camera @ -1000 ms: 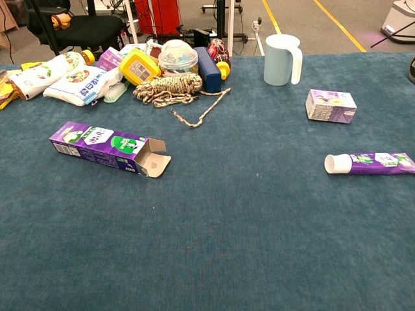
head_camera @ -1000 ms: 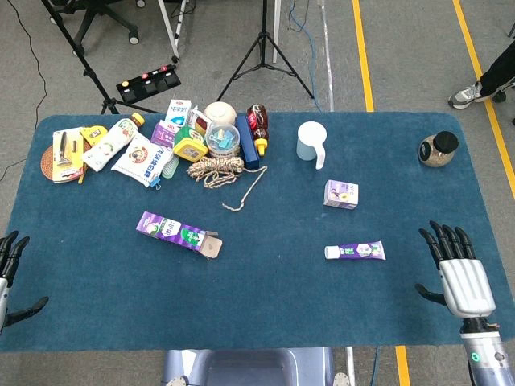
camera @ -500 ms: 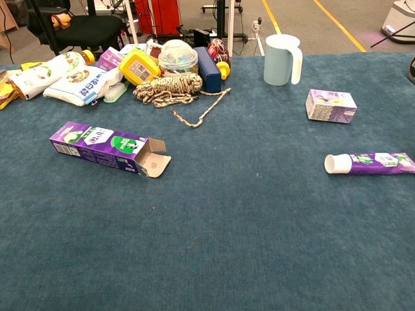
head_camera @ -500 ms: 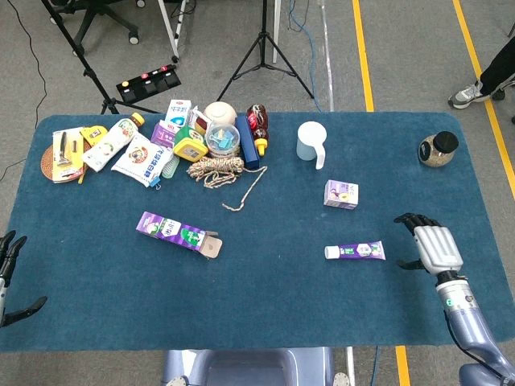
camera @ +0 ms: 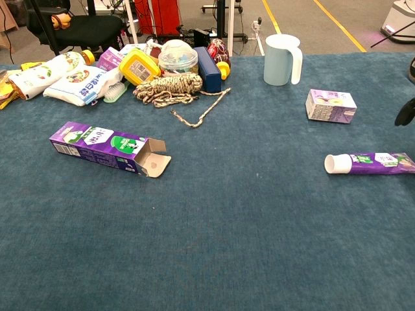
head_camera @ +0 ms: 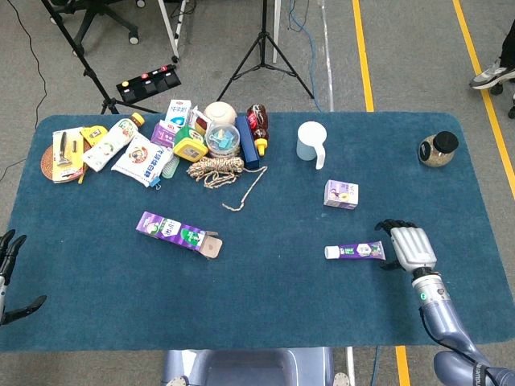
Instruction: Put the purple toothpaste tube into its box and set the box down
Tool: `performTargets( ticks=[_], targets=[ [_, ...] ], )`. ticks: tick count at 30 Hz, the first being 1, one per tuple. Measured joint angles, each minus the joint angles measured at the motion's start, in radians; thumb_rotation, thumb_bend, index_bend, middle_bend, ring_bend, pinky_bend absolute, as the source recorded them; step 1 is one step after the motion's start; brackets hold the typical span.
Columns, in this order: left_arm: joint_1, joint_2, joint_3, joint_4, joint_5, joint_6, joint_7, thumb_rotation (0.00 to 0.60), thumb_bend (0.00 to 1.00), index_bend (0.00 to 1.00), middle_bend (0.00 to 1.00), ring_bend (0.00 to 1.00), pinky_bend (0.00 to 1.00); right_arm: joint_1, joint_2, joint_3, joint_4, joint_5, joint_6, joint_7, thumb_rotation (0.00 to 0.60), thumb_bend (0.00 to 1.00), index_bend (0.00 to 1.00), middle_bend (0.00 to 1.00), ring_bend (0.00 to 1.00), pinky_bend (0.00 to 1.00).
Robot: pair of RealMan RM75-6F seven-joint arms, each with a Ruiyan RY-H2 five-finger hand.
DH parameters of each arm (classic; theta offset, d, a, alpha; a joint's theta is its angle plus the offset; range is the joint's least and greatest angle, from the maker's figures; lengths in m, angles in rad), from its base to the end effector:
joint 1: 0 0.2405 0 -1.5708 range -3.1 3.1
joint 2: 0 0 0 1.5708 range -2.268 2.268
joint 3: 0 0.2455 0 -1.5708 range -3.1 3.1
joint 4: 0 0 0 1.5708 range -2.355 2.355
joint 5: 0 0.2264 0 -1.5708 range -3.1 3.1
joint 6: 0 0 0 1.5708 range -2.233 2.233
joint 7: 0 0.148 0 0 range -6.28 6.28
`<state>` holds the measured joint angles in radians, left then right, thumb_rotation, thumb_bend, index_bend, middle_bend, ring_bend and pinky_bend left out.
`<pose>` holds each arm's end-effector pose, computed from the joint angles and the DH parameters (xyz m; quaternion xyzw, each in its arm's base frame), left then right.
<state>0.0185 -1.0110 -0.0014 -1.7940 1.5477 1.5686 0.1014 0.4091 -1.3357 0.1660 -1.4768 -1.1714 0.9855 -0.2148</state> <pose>-0.2887 0.1430 0.1582 -0.5869 -0.3901 -0.3686 0.6062 -0.2827 -0.2992 0.0439 0.6636 -0.4510 0.2924 0.5202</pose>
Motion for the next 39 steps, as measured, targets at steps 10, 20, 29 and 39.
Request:
performTargets(
  ticks=[10,20,29,39],
  targets=[
    [-0.001,0.001,-0.002,-0.004,-0.008,-0.003,0.001,0.600,0.05,0.00,0.00,0.00,0.14,0.042,-0.093,-0.012,0.031,0.060,-0.014,-0.086,0.600,0.13,0.32,0.29,0.28,0.26],
    [-0.005,0.006,-0.006,-0.006,-0.018,-0.009,-0.008,0.600,0.05,0.00,0.00,0.00,0.14,0.060,-0.140,-0.015,0.086,0.073,0.002,-0.096,0.600,0.19,0.39,0.36,0.35,0.32],
    [-0.004,0.005,-0.005,-0.008,-0.019,-0.009,-0.007,0.600,0.05,0.00,0.00,0.00,0.14,0.068,-0.163,-0.024,0.114,0.061,0.009,-0.089,0.600,0.21,0.41,0.38,0.39,0.41],
    [-0.006,0.005,-0.007,-0.009,-0.024,-0.012,-0.006,0.600,0.05,0.00,0.00,0.00,0.14,0.077,-0.188,-0.028,0.140,0.061,0.008,-0.099,0.600,0.27,0.46,0.44,0.43,0.51]
  ],
)
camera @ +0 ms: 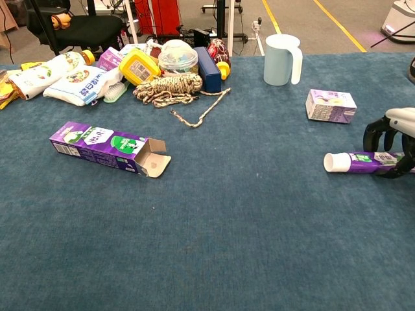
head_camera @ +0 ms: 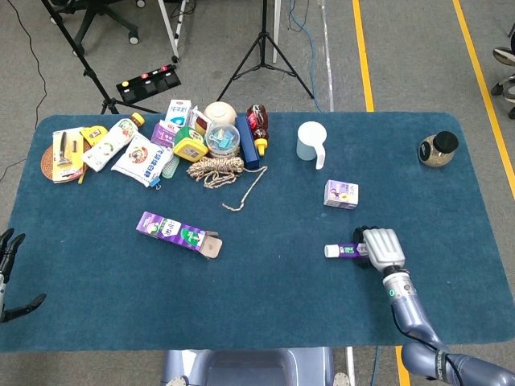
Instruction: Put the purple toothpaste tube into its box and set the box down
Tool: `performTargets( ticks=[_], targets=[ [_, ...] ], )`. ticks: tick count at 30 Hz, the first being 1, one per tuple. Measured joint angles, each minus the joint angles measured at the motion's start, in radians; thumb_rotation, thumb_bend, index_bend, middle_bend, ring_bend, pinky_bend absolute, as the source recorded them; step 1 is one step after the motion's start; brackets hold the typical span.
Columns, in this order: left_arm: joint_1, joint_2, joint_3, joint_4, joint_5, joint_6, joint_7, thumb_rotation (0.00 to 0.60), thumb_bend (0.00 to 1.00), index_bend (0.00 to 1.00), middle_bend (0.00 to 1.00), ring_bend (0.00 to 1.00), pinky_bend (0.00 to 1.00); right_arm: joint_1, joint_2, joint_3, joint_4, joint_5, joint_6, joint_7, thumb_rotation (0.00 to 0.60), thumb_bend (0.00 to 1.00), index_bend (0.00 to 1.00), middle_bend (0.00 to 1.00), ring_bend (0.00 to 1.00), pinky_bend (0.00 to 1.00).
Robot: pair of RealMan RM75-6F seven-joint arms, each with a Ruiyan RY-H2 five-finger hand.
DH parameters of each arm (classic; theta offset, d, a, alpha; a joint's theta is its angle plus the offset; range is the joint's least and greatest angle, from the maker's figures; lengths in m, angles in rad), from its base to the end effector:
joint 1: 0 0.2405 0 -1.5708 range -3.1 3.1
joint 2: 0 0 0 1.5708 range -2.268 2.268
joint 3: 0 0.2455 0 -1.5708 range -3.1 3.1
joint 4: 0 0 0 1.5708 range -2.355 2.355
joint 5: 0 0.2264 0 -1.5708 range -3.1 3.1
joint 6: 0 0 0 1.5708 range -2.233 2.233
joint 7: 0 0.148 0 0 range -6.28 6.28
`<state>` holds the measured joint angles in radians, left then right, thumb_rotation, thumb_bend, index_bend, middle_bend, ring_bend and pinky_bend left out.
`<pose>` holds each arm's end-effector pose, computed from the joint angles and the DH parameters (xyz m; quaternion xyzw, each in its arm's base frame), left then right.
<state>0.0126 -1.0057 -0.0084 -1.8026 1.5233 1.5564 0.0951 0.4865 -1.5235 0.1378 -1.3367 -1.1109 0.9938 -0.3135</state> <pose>-0.2899 0.1461 0.1594 -0.5808 -0.3977 -0.3668 0.6082 -0.2683 -0.3109 -0.0097 0.6838 -0.4349 0.2777 0.5159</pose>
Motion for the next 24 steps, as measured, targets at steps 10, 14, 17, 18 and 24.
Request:
performTargets(
  ticks=[10,14,17,18,24],
  targets=[
    [-0.006,0.000,-0.001,-0.001,-0.009,-0.013,0.005,0.600,0.05,0.00,0.00,0.00,0.14,-0.003,-0.022,-0.010,0.032,-0.020,0.020,0.008,0.600,0.41,0.57,0.56,0.54,0.61],
    [-0.012,-0.003,-0.004,0.000,-0.008,-0.018,0.008,0.600,0.05,0.00,0.00,0.00,0.15,-0.011,-0.008,-0.022,0.019,-0.072,0.049,0.023,0.600,0.42,0.58,0.57,0.55,0.63],
    [-0.028,-0.008,-0.011,0.012,0.002,-0.027,0.009,0.600,0.05,0.00,0.00,0.00,0.16,-0.015,0.022,-0.034,-0.013,-0.110,0.074,0.017,0.600,0.42,0.59,0.57,0.55,0.64],
    [-0.035,-0.010,-0.013,0.018,0.005,-0.033,0.009,0.600,0.05,0.00,0.00,0.00,0.16,-0.016,0.032,-0.037,-0.025,-0.121,0.081,0.011,0.600,0.42,0.59,0.57,0.55,0.64],
    [-0.124,-0.009,-0.034,0.065,0.036,-0.131,0.015,0.600,0.05,0.00,0.00,0.00,0.16,-0.014,0.107,-0.047,-0.118,-0.171,0.114,-0.060,0.600,0.43,0.59,0.57,0.55,0.64]
  ],
)
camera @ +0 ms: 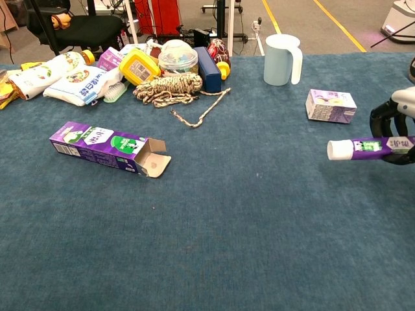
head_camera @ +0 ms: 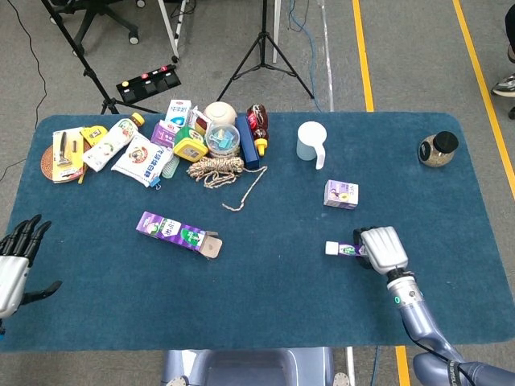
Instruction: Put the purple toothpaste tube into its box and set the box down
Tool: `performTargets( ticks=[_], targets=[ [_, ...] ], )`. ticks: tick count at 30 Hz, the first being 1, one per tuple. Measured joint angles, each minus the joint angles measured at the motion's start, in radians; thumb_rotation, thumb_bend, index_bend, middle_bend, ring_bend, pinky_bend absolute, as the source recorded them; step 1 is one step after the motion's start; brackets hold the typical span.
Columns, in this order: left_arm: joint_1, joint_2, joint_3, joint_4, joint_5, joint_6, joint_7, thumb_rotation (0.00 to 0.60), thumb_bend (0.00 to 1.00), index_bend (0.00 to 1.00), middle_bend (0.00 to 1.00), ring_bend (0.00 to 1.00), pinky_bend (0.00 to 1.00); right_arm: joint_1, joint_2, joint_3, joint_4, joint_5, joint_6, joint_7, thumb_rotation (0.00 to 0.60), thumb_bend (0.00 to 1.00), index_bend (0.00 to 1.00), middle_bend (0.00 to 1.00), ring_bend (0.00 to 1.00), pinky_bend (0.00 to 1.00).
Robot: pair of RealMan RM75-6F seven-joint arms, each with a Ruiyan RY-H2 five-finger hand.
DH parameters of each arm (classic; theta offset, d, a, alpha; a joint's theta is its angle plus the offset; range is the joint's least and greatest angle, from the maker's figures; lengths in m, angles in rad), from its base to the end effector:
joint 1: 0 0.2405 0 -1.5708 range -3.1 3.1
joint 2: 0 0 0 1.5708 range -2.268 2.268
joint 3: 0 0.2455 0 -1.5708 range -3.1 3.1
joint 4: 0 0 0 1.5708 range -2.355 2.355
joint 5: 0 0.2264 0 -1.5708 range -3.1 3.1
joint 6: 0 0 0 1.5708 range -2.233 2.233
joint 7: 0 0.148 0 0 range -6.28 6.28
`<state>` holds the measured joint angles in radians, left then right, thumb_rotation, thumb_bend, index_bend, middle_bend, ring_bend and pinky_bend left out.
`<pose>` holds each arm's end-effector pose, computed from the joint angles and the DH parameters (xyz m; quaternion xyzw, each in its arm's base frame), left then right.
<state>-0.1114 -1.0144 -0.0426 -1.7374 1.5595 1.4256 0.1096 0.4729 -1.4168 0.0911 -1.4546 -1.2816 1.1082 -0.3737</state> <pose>-0.2815 0.1892 0.1470 -0.6487 -0.3551 -0.3627 0.5671 -0.2467 -0.2975 0.0190 0.7282 -0.3336 0.3004 0.5179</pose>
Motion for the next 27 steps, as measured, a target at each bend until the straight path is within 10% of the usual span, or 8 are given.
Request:
performTargets(
  ticks=[12,27],
  targets=[
    [-0.227,-0.022,-0.015,0.187,0.167,-0.185,-0.131,0.600,0.05,0.00,0.00,0.00,0.16,0.004,0.072,0.013,-0.115,-0.010,0.037,-0.070,0.600,0.44,0.59,0.57,0.55,0.64],
    [-0.467,-0.288,0.032,0.578,0.282,-0.361,-0.250,0.600,0.03,0.00,0.00,0.00,0.16,-0.008,0.116,0.016,-0.124,0.006,0.043,-0.066,0.600,0.44,0.59,0.58,0.56,0.64]
  ],
)
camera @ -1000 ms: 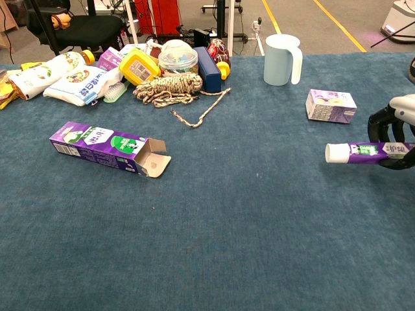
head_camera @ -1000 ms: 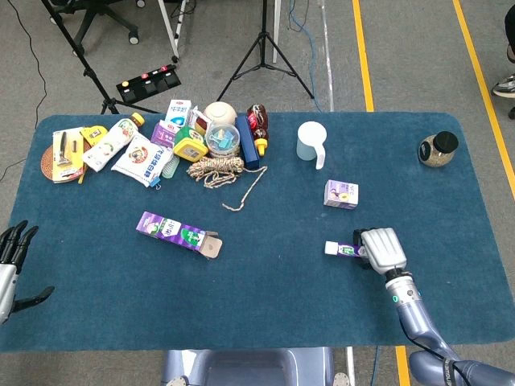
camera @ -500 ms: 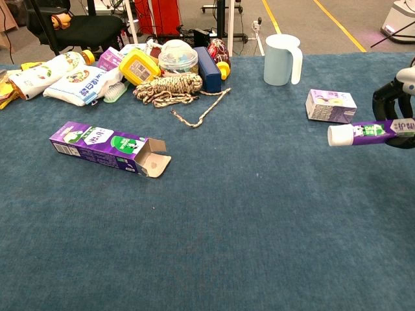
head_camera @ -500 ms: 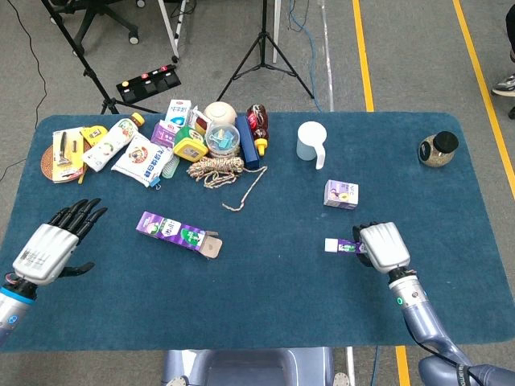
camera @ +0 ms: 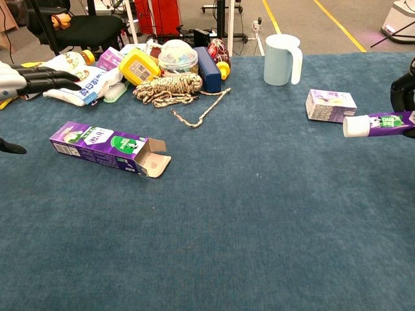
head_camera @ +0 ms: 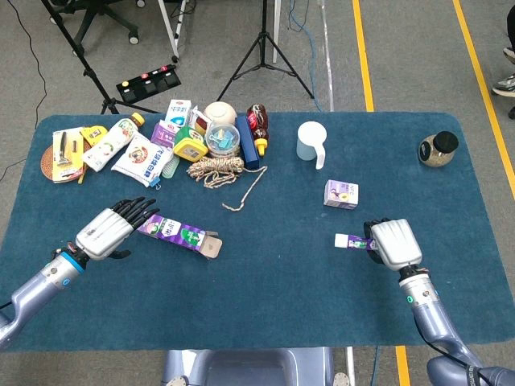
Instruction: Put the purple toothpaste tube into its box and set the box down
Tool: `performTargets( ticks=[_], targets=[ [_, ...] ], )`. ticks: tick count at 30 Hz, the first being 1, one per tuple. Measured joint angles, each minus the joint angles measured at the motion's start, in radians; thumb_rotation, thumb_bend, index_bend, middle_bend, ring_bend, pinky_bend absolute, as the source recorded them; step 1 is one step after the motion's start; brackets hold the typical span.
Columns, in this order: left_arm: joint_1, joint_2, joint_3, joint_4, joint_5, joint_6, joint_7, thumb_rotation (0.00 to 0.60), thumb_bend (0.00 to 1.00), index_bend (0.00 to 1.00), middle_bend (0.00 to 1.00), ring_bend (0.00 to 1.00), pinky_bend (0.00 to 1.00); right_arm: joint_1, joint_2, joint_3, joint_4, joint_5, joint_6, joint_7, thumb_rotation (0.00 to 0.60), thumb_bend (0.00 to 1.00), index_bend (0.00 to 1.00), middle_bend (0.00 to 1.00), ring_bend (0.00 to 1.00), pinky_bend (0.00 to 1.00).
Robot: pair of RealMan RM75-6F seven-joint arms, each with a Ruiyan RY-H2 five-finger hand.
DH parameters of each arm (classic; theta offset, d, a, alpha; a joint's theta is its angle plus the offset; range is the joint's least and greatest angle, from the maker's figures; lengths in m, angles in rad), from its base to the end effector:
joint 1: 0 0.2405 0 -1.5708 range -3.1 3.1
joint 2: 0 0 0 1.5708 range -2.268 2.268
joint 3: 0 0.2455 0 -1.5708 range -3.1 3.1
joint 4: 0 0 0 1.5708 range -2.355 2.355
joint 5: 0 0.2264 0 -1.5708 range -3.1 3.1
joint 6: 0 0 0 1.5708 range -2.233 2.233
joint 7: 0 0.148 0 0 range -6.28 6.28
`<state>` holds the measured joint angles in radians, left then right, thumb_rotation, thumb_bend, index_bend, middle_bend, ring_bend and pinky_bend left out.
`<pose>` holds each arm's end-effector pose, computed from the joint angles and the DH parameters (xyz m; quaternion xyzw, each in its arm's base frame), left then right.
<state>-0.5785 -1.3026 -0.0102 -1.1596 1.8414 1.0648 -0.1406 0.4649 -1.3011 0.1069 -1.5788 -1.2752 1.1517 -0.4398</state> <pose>-0.2624 0.3238 0.0531 -0.8451 -0.2089 -0.3094 0.3827 -0.2367 -0.2969 0.0541 0.7238 -0.3035 0.3016 0.5413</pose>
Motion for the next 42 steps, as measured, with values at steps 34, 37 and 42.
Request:
performTargets(
  ticks=[34,37,42],
  targets=[
    [-0.147,-0.187,-0.037,0.037,-0.289,-0.284,0.209,0.600,0.20,0.39,0.31,0.27,0.50,-0.033,0.025,-0.031,-0.019,-0.069,0.042,0.028,0.600,0.44,0.59,0.58,0.57,0.65],
    [-0.147,-0.160,-0.044,-0.001,-0.297,-0.264,0.203,0.600,0.20,0.41,0.33,0.27,0.50,-0.035,0.033,-0.034,-0.038,-0.080,0.048,0.028,0.600,0.44,0.59,0.58,0.57,0.65],
    [-0.151,-0.099,-0.058,-0.080,-0.311,-0.243,0.202,0.600,0.20,0.41,0.33,0.27,0.50,-0.037,0.050,-0.037,-0.078,-0.100,0.051,0.030,0.600,0.44,0.60,0.59,0.57,0.66]
  ],
)
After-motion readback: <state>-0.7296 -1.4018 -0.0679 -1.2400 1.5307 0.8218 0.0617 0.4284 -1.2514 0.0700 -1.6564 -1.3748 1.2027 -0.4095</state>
